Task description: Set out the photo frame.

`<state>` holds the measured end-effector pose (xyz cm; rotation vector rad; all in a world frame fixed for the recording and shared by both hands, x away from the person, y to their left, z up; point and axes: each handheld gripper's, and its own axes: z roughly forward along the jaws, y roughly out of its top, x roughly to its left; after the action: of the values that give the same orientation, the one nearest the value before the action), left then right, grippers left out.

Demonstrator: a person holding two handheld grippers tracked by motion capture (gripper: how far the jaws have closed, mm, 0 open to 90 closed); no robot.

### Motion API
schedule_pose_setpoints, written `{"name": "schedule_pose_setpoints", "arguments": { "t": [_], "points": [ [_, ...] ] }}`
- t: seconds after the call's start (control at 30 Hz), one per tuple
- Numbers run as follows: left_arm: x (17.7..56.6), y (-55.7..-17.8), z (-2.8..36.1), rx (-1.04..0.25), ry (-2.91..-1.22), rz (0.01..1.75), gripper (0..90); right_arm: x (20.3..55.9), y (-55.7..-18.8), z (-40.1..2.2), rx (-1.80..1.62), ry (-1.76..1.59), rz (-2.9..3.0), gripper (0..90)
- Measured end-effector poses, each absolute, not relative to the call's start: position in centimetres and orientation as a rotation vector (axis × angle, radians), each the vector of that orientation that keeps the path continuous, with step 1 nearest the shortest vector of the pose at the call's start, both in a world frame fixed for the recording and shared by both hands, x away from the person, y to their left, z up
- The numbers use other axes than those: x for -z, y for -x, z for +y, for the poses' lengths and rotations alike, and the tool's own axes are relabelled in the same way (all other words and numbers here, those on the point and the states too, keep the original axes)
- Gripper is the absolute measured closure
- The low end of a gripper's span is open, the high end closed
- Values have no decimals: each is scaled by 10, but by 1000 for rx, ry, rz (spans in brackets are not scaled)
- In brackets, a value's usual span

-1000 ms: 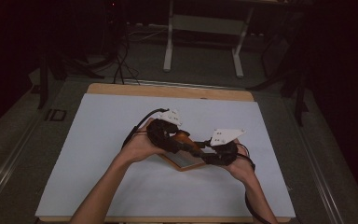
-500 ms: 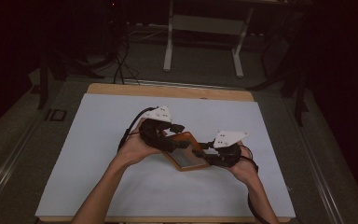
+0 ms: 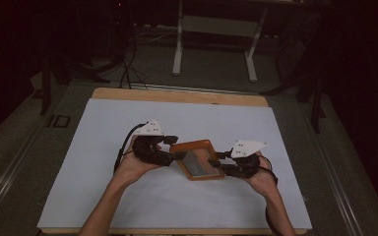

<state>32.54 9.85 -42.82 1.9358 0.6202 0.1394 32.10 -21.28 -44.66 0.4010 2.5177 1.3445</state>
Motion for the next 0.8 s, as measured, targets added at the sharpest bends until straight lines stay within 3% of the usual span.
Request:
{"name": "schedule_pose_setpoints", "arguments": {
  "t": [0.47, 0.8],
  "points": [
    [469, -325, 75, -117, -1926, 668, 338, 450, -321, -221, -1328, -427, 2519, 671],
    [488, -327, 52, -91, -1984, 667, 452, 454, -322, -230, -1285, -446, 2529, 660]
  ]
}}
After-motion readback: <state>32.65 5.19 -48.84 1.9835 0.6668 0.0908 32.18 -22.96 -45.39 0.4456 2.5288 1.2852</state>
